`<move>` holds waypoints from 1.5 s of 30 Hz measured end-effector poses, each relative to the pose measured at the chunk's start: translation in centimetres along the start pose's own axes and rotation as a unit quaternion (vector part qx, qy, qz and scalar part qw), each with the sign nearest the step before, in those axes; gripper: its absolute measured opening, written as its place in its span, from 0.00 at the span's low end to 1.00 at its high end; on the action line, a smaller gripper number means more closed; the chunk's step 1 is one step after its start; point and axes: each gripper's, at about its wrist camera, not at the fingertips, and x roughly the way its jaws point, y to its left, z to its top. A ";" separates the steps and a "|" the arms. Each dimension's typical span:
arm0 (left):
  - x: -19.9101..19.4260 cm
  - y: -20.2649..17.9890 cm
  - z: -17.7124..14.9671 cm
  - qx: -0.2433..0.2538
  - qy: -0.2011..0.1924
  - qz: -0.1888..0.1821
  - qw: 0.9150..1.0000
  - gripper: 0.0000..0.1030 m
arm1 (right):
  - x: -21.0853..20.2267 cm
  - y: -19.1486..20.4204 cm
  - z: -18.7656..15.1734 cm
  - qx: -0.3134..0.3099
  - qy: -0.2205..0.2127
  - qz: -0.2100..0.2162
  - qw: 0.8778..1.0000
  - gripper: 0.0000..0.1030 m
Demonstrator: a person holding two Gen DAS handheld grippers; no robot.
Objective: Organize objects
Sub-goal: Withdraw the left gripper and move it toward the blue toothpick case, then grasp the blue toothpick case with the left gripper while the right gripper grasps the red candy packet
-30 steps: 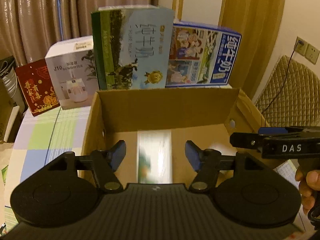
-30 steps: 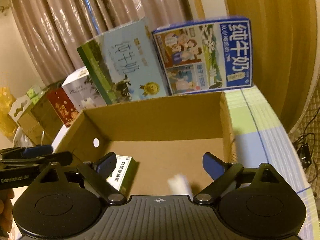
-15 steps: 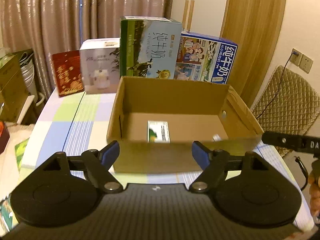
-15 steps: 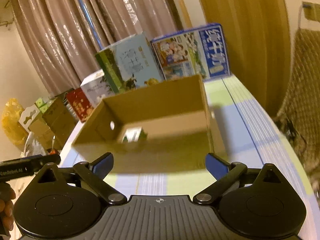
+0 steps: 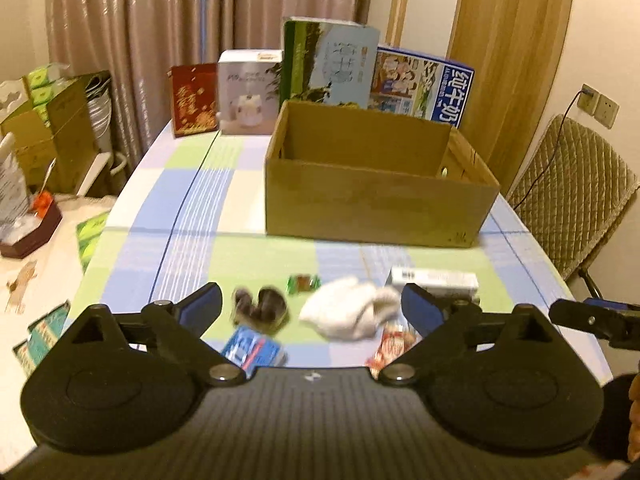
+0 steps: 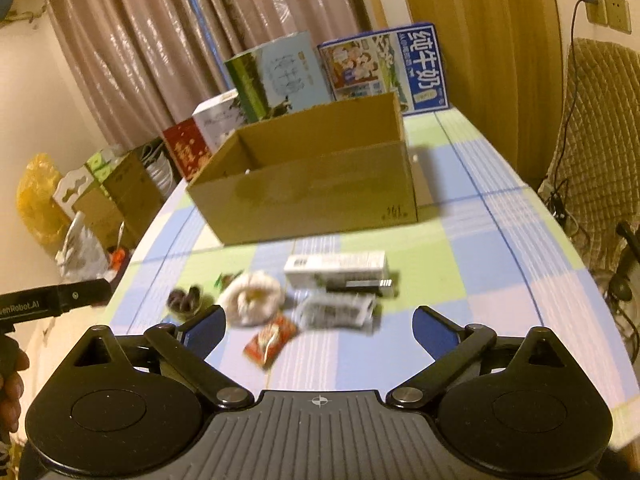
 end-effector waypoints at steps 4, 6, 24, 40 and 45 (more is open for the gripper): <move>-1.7 0.2 -1.9 0.002 0.001 0.012 1.000 0.97 | -0.7 0.8 -1.6 -0.011 0.005 0.003 1.000 0.95; -2.2 0.4 -2.7 0.002 0.006 0.014 1.000 0.98 | -0.9 1.2 -2.2 -0.016 0.007 0.005 1.000 0.95; -3.2 3.0 -5.8 0.003 0.020 0.031 0.999 0.99 | 0.6 3.4 -3.8 -0.032 0.028 0.013 0.999 0.94; 1.6 4.5 -6.2 0.039 0.054 0.012 0.998 0.99 | 5.9 4.4 -4.1 -0.052 0.058 0.001 0.997 0.94; 4.4 5.2 -5.8 0.069 0.068 0.005 0.995 0.99 | 8.6 4.7 -4.0 -0.060 0.074 -0.001 0.995 0.85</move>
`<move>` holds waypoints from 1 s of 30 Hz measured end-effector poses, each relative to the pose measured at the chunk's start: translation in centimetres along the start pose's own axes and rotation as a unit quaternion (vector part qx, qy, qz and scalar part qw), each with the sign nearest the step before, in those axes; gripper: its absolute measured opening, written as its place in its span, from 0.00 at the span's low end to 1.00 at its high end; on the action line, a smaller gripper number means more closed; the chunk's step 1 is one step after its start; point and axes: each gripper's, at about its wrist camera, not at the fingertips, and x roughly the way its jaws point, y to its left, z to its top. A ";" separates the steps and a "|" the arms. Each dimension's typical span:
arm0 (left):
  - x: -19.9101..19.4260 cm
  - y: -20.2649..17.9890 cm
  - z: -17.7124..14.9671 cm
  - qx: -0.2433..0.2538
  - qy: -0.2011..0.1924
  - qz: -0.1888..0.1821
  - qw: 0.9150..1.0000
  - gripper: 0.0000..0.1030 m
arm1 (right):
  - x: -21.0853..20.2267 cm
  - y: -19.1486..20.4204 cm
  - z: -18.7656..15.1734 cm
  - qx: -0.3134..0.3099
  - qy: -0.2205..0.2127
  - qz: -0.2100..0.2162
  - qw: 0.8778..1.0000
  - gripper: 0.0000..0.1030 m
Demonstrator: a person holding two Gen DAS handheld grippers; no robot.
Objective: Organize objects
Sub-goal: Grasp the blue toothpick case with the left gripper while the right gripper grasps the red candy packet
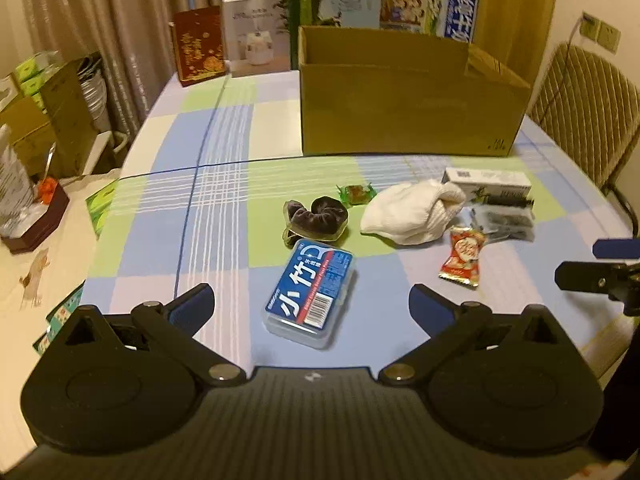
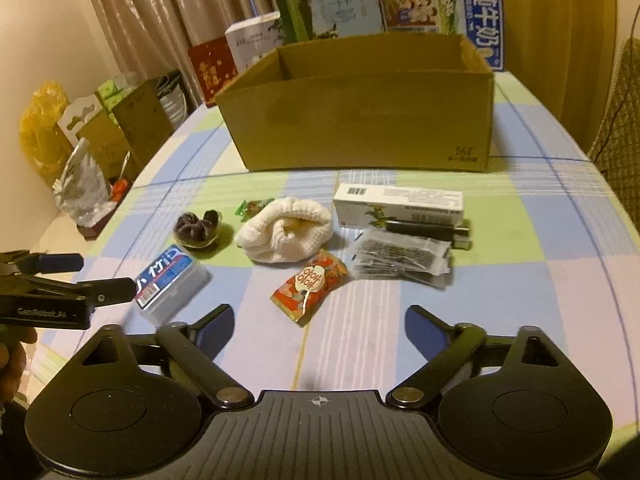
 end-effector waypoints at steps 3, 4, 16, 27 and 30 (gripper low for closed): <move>1.9 0.4 0.2 0.014 0.014 -0.002 1.000 0.98 | 1.7 0.3 0.3 -0.003 0.011 0.002 1.000 0.83; 2.5 0.5 0.3 0.020 0.017 -0.004 1.000 0.98 | 2.2 0.4 0.4 -0.004 0.014 0.003 1.000 0.82; 8.3 1.1 0.1 0.045 0.063 -0.032 0.997 0.71 | 8.0 0.5 0.9 -0.003 0.050 0.011 0.999 0.67; 9.9 0.2 0.8 0.007 0.058 -0.075 0.996 0.52 | 10.4 2.5 1.4 -0.060 0.027 -0.026 0.998 0.56; 9.9 -0.1 0.7 0.006 0.053 -0.073 0.996 0.52 | 10.7 3.0 0.9 -0.099 0.018 -0.047 0.994 0.49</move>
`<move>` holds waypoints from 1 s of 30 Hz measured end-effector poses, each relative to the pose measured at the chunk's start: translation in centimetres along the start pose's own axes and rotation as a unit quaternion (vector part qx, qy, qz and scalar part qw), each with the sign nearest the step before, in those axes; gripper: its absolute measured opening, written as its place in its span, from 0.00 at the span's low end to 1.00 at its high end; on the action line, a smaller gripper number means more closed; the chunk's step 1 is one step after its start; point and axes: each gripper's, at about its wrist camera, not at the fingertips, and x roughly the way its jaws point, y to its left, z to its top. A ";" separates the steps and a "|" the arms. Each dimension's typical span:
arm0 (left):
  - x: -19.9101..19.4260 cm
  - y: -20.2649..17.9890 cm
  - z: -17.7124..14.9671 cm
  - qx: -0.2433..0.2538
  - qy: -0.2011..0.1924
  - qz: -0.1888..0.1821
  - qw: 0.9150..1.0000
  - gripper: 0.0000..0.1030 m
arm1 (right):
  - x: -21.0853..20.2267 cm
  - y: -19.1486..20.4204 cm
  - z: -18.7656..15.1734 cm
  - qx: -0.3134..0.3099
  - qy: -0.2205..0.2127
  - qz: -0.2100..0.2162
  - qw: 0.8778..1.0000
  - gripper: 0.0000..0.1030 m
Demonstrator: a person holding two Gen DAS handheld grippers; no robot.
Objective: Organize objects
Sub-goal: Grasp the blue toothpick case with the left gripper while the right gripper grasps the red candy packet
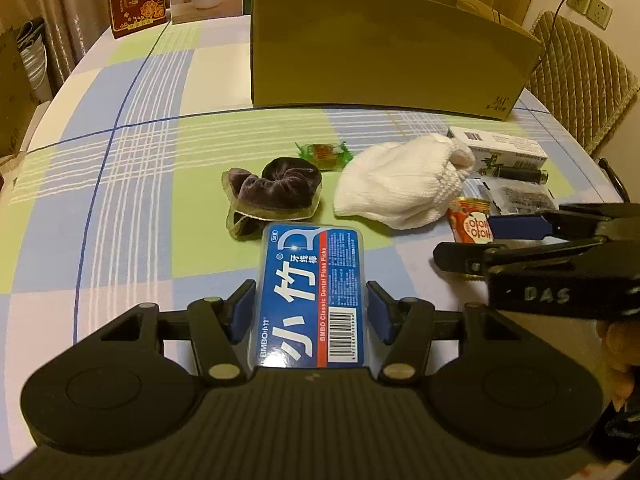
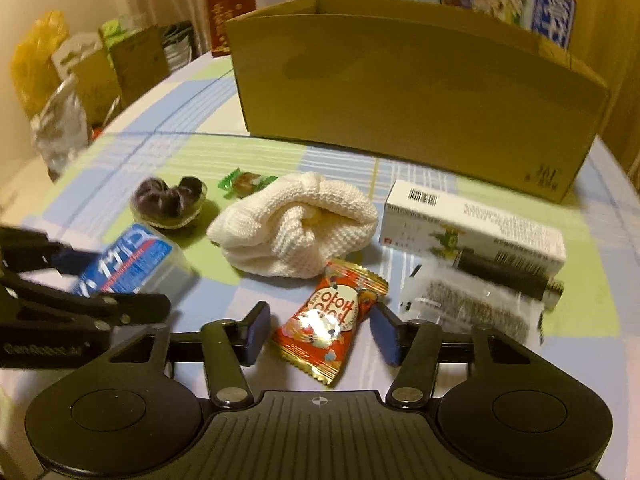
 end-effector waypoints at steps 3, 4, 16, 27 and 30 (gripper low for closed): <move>0.0 -0.3 -0.1 0.003 -0.003 0.004 1.000 0.51 | -0.2 -0.2 -0.4 -0.009 -0.002 0.000 1.000 0.38; 0.0 -0.3 -0.1 0.002 -0.003 0.005 1.000 0.51 | -0.5 -0.4 -0.5 -0.012 0.003 0.004 1.000 0.37; -0.1 -1.5 0.0 0.013 -0.008 0.004 1.000 0.66 | -3.2 -2.7 -2.7 0.016 0.020 0.013 1.000 0.40; 0.4 -2.2 -0.1 0.024 -0.002 0.036 0.999 0.51 | -1.9 -1.6 -2.3 -0.008 -0.009 -0.003 1.000 0.42; 0.5 -2.2 -0.1 0.025 -0.002 0.038 0.999 0.51 | -1.8 -1.5 -2.4 -0.014 -0.013 -0.003 1.000 0.41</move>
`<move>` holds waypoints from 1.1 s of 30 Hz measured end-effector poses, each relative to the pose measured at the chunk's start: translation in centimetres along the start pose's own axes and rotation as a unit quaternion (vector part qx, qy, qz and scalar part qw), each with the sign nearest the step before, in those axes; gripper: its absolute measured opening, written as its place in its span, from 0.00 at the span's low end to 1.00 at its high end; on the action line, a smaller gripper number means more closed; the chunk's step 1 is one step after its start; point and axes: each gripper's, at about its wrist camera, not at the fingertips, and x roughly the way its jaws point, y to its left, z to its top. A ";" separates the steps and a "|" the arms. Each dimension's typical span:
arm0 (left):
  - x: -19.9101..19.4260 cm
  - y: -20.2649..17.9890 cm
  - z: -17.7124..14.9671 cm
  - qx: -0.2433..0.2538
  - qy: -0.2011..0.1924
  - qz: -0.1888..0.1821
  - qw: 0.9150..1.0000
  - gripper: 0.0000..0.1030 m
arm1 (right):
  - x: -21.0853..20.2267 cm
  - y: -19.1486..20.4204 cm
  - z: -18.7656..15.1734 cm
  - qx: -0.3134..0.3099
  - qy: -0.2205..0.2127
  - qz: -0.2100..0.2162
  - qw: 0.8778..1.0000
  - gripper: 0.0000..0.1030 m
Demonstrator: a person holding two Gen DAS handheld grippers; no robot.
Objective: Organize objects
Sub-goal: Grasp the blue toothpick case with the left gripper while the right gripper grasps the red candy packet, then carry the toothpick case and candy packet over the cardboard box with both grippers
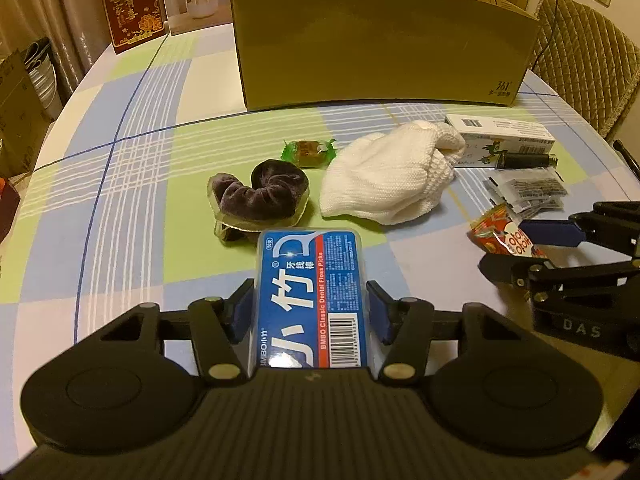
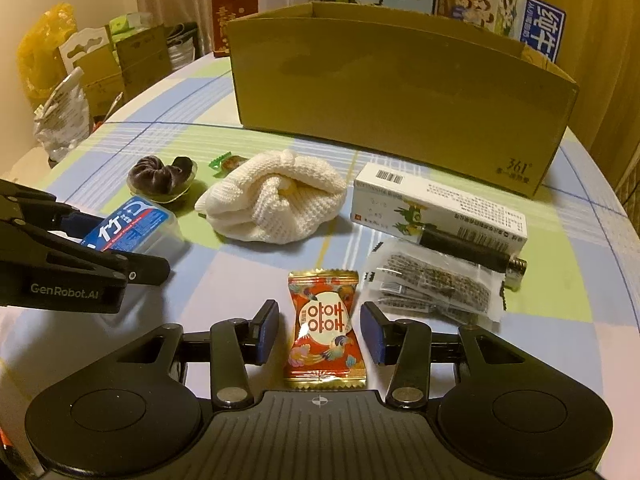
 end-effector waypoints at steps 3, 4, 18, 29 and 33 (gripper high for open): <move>0.0 -0.2 0.0 0.004 0.001 0.002 1.000 0.51 | -0.2 -0.2 0.0 0.001 0.001 0.000 1.000 0.25; 0.0 -0.3 0.1 0.004 0.002 0.002 1.000 0.51 | -0.3 -0.3 0.0 0.005 0.002 0.001 1.000 0.24; -2.4 -1.4 0.5 0.004 -0.012 0.004 1.000 0.50 | -4.6 -1.4 1.2 0.030 -0.026 0.007 0.999 0.23; -7.2 -5.5 0.9 -0.003 -0.039 -0.009 0.999 0.50 | -10.0 -3.3 1.9 0.059 -0.064 -0.001 0.996 0.23; -8.7 -6.9 1.3 0.001 -0.048 -0.010 0.999 0.50 | -11.9 -4.0 1.8 0.066 -0.072 -0.003 0.995 0.23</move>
